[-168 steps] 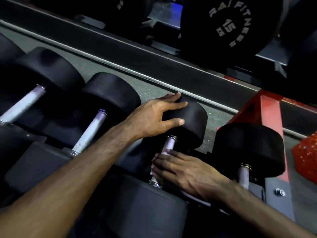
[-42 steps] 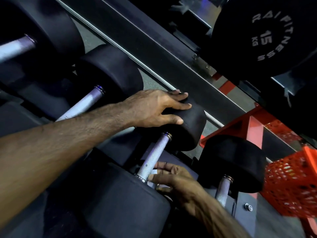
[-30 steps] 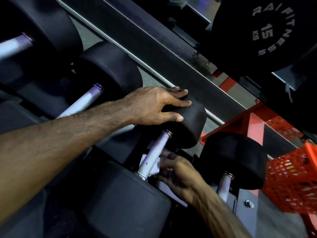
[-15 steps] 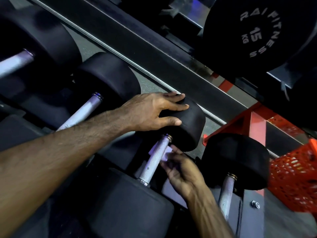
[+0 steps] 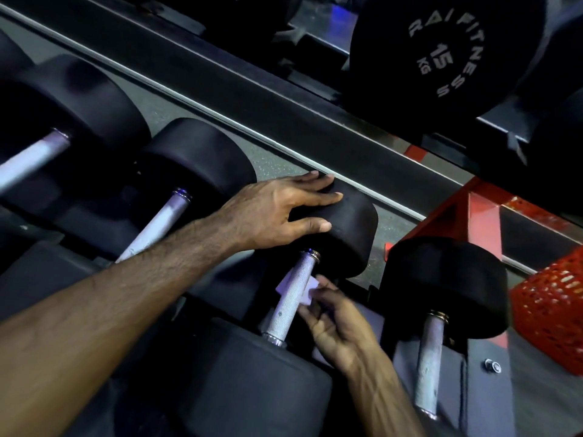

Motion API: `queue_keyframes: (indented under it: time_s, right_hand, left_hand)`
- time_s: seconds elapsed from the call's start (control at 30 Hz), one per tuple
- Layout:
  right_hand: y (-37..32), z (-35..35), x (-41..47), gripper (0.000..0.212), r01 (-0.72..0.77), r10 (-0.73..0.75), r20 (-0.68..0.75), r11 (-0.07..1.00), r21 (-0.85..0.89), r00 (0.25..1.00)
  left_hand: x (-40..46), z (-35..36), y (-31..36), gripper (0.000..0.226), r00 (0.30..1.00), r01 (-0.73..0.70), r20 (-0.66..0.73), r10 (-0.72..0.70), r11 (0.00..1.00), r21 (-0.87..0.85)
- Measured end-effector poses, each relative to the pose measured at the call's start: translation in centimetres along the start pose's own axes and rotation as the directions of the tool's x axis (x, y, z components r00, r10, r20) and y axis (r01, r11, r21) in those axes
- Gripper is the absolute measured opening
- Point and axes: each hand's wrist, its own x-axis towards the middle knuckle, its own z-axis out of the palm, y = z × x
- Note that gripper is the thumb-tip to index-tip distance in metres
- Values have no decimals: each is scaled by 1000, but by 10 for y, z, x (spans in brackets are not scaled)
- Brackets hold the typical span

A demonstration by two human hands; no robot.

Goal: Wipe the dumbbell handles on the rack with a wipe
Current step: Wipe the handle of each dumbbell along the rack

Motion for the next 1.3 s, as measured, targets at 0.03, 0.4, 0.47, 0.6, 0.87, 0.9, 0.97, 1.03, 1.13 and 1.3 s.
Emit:
queue_keyframes:
  time_s: [0.03,0.4,0.47,0.6,0.87,0.9,0.97,1.03,1.13,1.3]
  right_hand:
    - [-2,1,2,34,52,-51,-25,999,12,998]
    - [-4,-2,-14,32,24,-25,-5,984,-175,1000]
    - [-1,-1,-20,31,-18,29,44,972,-234,999]
    - [-11,-6,-14,30,85,-93,-50,987,-136,994]
    - [-21,-20,-20,18,229,-315,-69,809,-542,947]
    - [-24,-22,-20,19,327,-448,-32,698,-637,894]
    - [-30,-22,-22,20,445,-668,109,356,-821,736]
    - [-31,-21,-32,19,460,-747,298,11,-888,594]
    - [-38,-10,-53,16,398,-693,476,-287,-871,542]
    - [-56,21,-81,17,253,-590,509,-463,-849,627]
  left_hand:
    - [0,0,0,66,1000,1,1,-1,1000,1]
    - [-1,-4,5,64,1000,1,-6,-1,1000,11]
    - [-1,-5,5,64,1000,11,-10,-11,1000,12]
    - [-2,-6,7,63,1000,8,-17,-7,1000,29]
    - [-2,-8,6,62,1000,-1,-18,2,999,46]
    - [-2,-7,7,62,1000,-2,-16,3,999,45]
    - [-2,-8,8,61,1000,15,-7,-14,999,35]
    - [-5,-8,13,59,999,46,5,-46,999,11]
    - [-12,-5,25,57,997,80,-8,-80,997,7]
    - [-32,-16,43,51,980,196,22,-196,980,-19]
